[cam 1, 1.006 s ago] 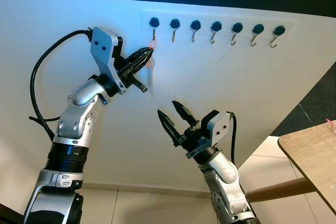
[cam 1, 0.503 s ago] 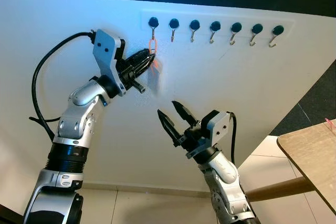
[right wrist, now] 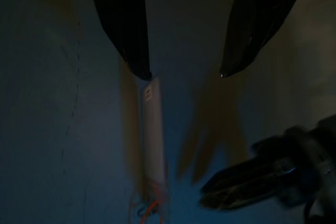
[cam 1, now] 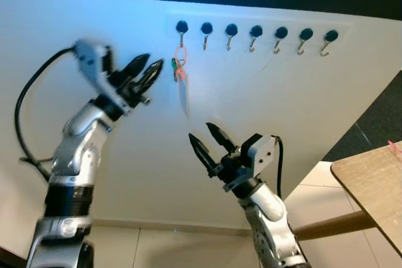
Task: Hang keys on a hook
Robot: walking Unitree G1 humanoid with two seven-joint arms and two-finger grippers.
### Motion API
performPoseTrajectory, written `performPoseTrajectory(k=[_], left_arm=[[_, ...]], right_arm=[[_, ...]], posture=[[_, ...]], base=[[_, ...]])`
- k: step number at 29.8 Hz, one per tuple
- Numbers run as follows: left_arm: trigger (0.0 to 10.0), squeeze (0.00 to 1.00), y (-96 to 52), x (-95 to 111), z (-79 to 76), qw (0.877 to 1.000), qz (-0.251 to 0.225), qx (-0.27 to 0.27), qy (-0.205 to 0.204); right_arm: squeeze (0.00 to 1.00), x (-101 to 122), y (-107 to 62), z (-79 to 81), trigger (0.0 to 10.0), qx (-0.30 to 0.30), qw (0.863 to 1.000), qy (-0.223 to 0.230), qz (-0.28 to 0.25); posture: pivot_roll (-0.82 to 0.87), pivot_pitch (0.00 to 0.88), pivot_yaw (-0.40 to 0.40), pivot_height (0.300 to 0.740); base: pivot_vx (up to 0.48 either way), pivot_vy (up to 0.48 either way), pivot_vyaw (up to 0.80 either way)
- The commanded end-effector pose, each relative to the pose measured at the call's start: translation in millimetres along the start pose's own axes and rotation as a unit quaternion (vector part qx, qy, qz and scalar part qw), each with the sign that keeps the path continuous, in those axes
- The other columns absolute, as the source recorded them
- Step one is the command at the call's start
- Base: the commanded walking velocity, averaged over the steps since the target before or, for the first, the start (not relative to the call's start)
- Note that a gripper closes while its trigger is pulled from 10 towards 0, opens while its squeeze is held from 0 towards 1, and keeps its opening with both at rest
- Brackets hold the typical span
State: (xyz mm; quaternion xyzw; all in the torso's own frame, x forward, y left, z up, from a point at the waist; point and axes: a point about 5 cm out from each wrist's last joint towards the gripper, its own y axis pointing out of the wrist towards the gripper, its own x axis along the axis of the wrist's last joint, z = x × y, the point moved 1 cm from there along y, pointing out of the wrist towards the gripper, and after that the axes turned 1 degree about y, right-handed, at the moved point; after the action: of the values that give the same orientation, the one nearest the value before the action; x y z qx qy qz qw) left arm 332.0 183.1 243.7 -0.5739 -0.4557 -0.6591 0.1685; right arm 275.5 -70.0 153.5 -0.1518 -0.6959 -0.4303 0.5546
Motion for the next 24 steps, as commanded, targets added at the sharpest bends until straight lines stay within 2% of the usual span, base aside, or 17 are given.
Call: performPoseTrajectory(k=[1,2,3,4,5,8,9,11,12,14,16,18,19,20,22,23,24], left_arm=[[10.0,0.0,-12.0,-3.3,-0.8,1.0,-0.001,-0.013,-0.025],[10.0,0.0,-12.0,-3.3,-0.8,1.0,-0.001,-0.013,-0.025],[10.0,0.0,-26.9,-13.9,2.8,0.999,0.025,-0.01,-0.033],[10.0,0.0,-52.3,-33.2,7.6,0.997,0.075,0.0,-0.028],[10.0,0.0,-52.3,-33.2,7.6,0.997,0.075,0.0,-0.028],[10.0,0.0,-87.9,-67.0,12.0,0.987,0.156,0.027,-0.004],[10.0,0.0,-87.9,-67.0,12.0,0.987,0.156,0.027,-0.004],[10.0,0.0,-118.1,-98.2,15.3,0.973,0.211,0.086,-0.016],[10.0,0.0,-118.1,-98.2,15.3,0.973,0.211,0.086,-0.016],[10.0,0.0,-152.1,-131.0,21.8,0.947,0.259,0.186,-0.033],[10.0,0.0,-162.8,-139.9,22.7,0.937,0.273,0.216,-0.038],[10.0,0.0,-162.9,-139.7,22.6,0.937,0.273,0.216,-0.039],[10.0,0.0,-190.3,-161.4,25.0,0.898,0.319,0.301,-0.04],[10.0,0.0,-190.3,-161.4,25.0,0.898,0.319,0.301,-0.04],[10.0,0.0,-250.2,-205.3,4.9,0.779,0.408,0.468,-0.085],[10.0,0.0,-250.2,-205.3,4.9,0.779,0.408,0.468,-0.085],[10.0,0.0,-267.1,-216.2,-7.0,0.74,0.436,0.504,-0.091]], right_arm=[[0.0,0.2,-3.2,0.4,10.0,-0.001,1.0,0.001,-0.002],[0.0,0.2,-3.2,0.4,10.0,-0.001,1.0,0.001,-0.002],[0.0,-4.5,-7.0,-0.7,10.0,-0.003,1.0,0.002,0.008],[0.0,-15.7,-15.0,-3.5,10.0,-0.01,0.999,0.004,0.035],[0.0,-15.7,-15.0,-3.5,10.0,-0.01,0.999,0.004,0.035],[0.0,-45.5,-33.2,-13.1,10.0,-0.045,0.992,0.025,0.117],[0.0,-45.5,-33.2,-13.1,10.0,-0.045,0.992,0.025,0.117],[0.0,-79.9,-59.1,-22.9,10.0,-0.096,0.97,0.063,0.214],[0.0,-79.9,-59.1,-22.9,10.0,-0.096,0.97,0.063,0.214],[0.0,-105.8,-88.2,-27.8,10.0,-0.137,0.944,0.092,0.285],[0.0,-111.6,-96.5,-28.4,10.0,-0.147,0.937,0.099,0.301],[0.0,-111.6,-96.5,-28.4,10.0,-0.147,0.937,0.099,0.301],[0.0,-125.0,-117.6,-31.9,10.0,-0.194,0.912,0.12,0.342],[0.0,-125.0,-117.6,-31.9,10.0,-0.194,0.912,0.12,0.342],[0.0,-143.4,-173.8,-39.8,10.0,-0.324,0.837,0.15,0.415],[0.0,-143.4,-173.8,-39.8,10.0,-0.324,0.837,0.15,0.415],[0.0,-146.5,-193.0,-41.2,10.0,-0.362,0.808,0.151,0.439]], posture=[[0.04,0.082,-0.043,0.74],[0.04,0.082,-0.043,0.74],[0.04,0.076,-0.041,0.74],[0.04,0.071,-0.04,0.74],[0.04,0.071,-0.04,0.74],[0.04,0.062,-0.039,0.74],[0.04,0.062,-0.039,0.74],[0.05,0.055,-0.041,0.74],[0.05,0.055,-0.041,0.74],[0.05,0.053,-0.043,0.74],[0.05,0.053,-0.043,0.74],[0.05,0.053,-0.043,0.74],[0.04,0.045,-0.042,0.74],[0.04,0.045,-0.042,0.74],[0.04,0.057,-0.042,0.74],[0.04,0.057,-0.042,0.74],[0.04,0.059,-0.042,0.74]], base=[[0.0,0.0,0.0],[0.0,0.0,0.0],[0.0,0.0,0.0],[0.0,0.0,0.0],[0.0,0.0,0.0],[0.0,0.0,0.0],[0.0,0.0,0.0],[0.0,0.0,0.0],[0.0,0.0,0.0],[0.0,0.0,0.0],[0.0,0.0,0.0],[0.0,0.0,0.0],[0.0,0.0,0.0],[0.0,0.0,0.0],[0.0,0.0,0.0],[0.0,0.0,0.0],[0.0,0.0,0.0]])
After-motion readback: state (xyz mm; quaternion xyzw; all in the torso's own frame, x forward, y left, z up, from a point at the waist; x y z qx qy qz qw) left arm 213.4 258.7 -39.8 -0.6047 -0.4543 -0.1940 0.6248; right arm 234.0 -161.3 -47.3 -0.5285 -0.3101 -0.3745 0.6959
